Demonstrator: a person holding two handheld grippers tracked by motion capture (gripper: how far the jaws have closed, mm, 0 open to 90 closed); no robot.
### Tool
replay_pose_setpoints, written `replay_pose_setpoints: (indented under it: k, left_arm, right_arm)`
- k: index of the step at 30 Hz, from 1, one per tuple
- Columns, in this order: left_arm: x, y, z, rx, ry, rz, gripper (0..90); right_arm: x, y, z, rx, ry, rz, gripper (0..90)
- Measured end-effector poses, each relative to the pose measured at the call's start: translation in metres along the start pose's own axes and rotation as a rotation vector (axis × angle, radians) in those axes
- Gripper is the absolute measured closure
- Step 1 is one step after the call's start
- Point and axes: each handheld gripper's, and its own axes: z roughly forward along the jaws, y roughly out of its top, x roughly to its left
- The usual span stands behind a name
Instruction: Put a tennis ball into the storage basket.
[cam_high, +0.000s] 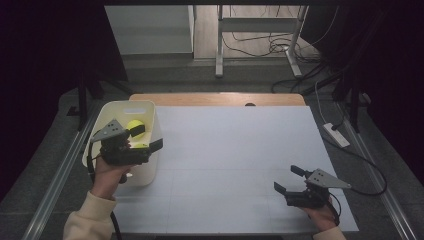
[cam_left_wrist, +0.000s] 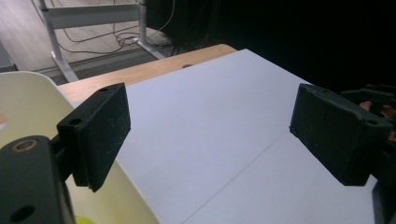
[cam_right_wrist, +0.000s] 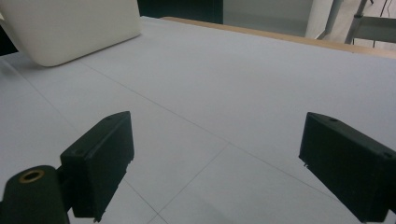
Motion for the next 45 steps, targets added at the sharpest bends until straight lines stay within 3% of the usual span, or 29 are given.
replay_pose_setpoints:
  k: [15,27,39,45]
  left_arm:
    - [-0.030,-0.022,0.001,0.007,-0.083,0.018,14.3]
    - [-0.038,-0.028,0.006,0.010,-0.117,0.027,14.6]
    - [-0.058,-0.055,0.013,0.047,-0.165,0.076,15.6]
    - [-0.059,-0.071,0.016,0.072,-0.174,0.080,15.6]
  right_arm:
    - [0.001,0.000,0.001,0.005,-0.003,-0.008,10.3]
    - [0.000,0.000,0.000,0.005,-0.005,-0.004,10.3]
    - [-0.001,0.000,-0.001,-0.002,-0.009,-0.003,10.3]
    - [0.000,0.000,-0.001,-0.001,-0.006,-0.006,10.3]
